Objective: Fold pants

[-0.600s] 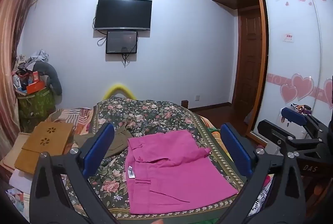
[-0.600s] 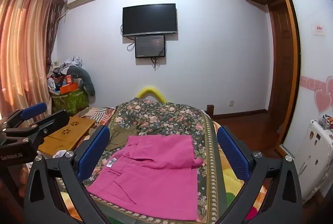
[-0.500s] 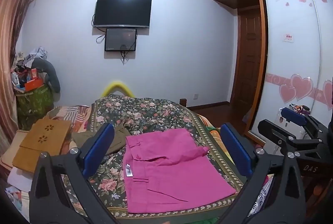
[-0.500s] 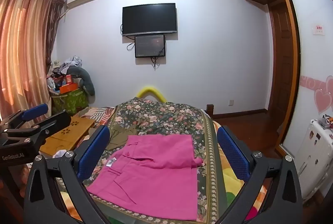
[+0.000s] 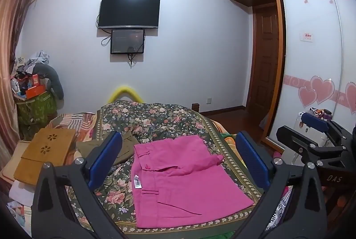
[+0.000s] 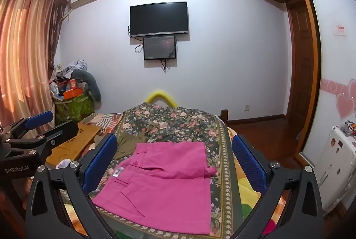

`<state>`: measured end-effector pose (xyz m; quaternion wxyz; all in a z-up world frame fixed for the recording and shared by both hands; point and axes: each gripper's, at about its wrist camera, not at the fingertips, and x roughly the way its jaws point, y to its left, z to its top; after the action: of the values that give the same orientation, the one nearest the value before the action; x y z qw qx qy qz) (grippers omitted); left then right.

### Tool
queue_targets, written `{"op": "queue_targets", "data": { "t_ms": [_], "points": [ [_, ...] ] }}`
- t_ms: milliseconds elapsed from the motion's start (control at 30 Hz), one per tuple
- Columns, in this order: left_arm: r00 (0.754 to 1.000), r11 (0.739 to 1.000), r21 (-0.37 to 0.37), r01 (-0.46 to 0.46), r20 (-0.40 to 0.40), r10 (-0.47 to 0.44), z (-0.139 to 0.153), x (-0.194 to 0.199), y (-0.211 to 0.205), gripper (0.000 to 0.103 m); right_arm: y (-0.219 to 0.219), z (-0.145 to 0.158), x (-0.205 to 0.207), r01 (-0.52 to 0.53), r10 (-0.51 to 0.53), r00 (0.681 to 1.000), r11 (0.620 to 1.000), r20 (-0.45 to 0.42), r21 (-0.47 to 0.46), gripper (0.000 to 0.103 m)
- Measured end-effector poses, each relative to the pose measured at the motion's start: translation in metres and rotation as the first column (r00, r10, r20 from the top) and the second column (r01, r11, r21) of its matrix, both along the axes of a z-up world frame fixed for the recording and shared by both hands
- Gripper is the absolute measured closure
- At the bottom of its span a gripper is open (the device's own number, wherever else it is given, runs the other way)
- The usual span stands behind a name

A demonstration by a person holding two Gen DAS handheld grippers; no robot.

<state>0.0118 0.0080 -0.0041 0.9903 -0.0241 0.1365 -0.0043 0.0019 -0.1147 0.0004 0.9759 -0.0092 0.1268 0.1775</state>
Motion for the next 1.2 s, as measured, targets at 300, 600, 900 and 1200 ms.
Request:
{"op": "queue_targets", "data": {
  "t_ms": [300,600,900,1200],
  "points": [
    [1.000,1.000,0.011,-0.002,0.001,0.002,-0.001,-0.003,-0.006,0.000,-0.002,-0.003,0.008,0.003,-0.003,1.000,1.000,-0.007,-0.001,0.000],
    [1.000,1.000,0.026,-0.006,0.012,0.006,-0.001,-0.003,-0.009,0.000,-0.002,-0.005,0.008,0.004,-0.004,1.000,1.000,-0.010,0.002,0.000],
    [1.000,0.999,0.038,-0.001,0.018,0.000,0.001,-0.004,-0.011,0.000,-0.002,-0.004,0.008,0.004,-0.004,1.000,1.000,-0.012,0.002,0.000],
    [1.000,0.999,0.042,0.001,0.018,-0.001,0.001,-0.001,-0.014,0.000,-0.004,-0.006,0.009,0.002,-0.002,1.000,1.000,-0.013,0.002,0.000]
  ]
}}
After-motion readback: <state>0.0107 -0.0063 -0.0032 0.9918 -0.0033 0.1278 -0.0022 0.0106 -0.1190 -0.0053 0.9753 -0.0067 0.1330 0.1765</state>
